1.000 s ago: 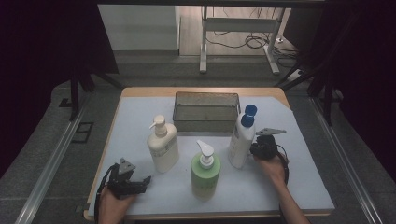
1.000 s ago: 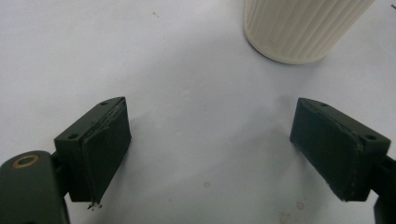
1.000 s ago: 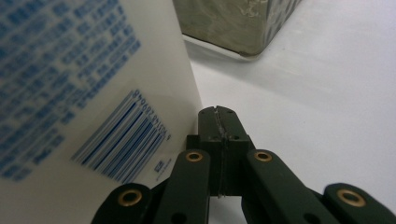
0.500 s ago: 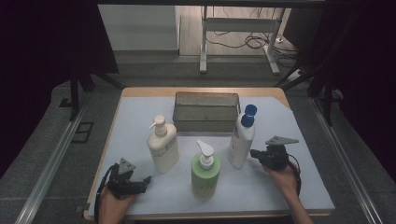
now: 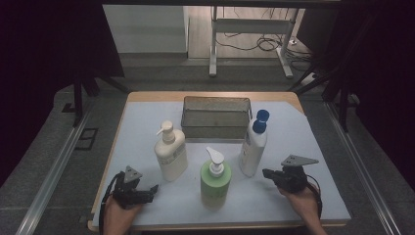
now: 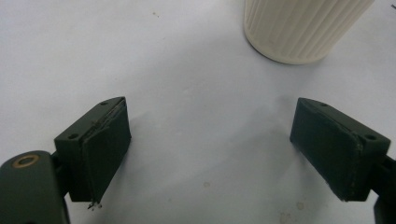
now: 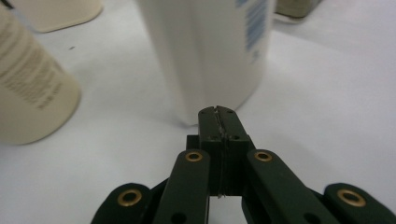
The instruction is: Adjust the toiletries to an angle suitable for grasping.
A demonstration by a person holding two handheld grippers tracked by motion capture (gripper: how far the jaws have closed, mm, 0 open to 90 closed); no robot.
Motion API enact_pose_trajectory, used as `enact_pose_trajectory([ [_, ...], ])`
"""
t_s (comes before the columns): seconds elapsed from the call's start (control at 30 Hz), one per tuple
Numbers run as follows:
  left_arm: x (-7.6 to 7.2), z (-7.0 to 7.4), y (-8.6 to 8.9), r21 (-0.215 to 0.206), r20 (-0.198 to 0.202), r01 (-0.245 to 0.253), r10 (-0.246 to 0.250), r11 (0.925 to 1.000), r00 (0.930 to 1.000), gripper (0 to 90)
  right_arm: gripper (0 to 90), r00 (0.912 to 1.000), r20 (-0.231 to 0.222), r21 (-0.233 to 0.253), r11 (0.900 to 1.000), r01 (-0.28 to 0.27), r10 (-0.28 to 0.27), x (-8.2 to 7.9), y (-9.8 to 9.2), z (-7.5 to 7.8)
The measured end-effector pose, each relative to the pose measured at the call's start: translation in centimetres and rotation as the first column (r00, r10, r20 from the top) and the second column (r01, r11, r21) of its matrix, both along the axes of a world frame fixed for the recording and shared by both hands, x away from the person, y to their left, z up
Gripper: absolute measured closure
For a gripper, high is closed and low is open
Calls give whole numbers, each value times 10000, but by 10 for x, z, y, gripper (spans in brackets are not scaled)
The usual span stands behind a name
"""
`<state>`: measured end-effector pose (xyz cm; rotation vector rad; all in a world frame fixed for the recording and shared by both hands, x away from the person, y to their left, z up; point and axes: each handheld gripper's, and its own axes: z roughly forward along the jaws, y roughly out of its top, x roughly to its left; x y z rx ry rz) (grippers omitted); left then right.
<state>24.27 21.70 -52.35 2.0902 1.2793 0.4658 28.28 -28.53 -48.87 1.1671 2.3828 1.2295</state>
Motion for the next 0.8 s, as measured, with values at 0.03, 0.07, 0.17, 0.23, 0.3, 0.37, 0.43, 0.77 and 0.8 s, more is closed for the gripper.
enact_pose_trajectory([
  [0.03,0,0,0,2,-1,1,-1,10000,10000,122,895,10000,-24,28,10000,-55,55,-2,2,0],
  [0.07,0,0,0,1,-1,2,-2,10000,10000,122,896,9999,-82,52,9999,-100,100,-4,5,0],
  [0.17,0,0,0,1,-2,1,-1,10000,10000,122,896,9996,-103,82,9996,-252,253,-7,14,0],
  [0.23,0,0,0,-2,-1,-1,1,10000,10000,122,897,9993,-73,93,9993,-370,370,-9,22,1],
  [0.3,0,0,0,0,-4,-1,1,10000,10000,122,897,9988,-62,76,9988,-483,483,-9,29,2],
  [0.37,0,0,0,-1,-2,-3,3,10000,10000,122,897,9978,-12,-13,9978,-661,661,-9,39,2],
  [0.43,0,0,0,-2,-6,-1,0,10000,10000,122,897,9975,47,-92,9975,-702,702,-8,43,2],
  [0.77,0,0,0,-6,-6,-3,3,10000,10000,122,896,9959,582,-755,9950,-649,693,3,67,-7],
  [0.8,0,0,0,-5,-7,-2,2,10000,10000,122,896,9957,641,-820,9948,-608,662,3,68,-7],
])
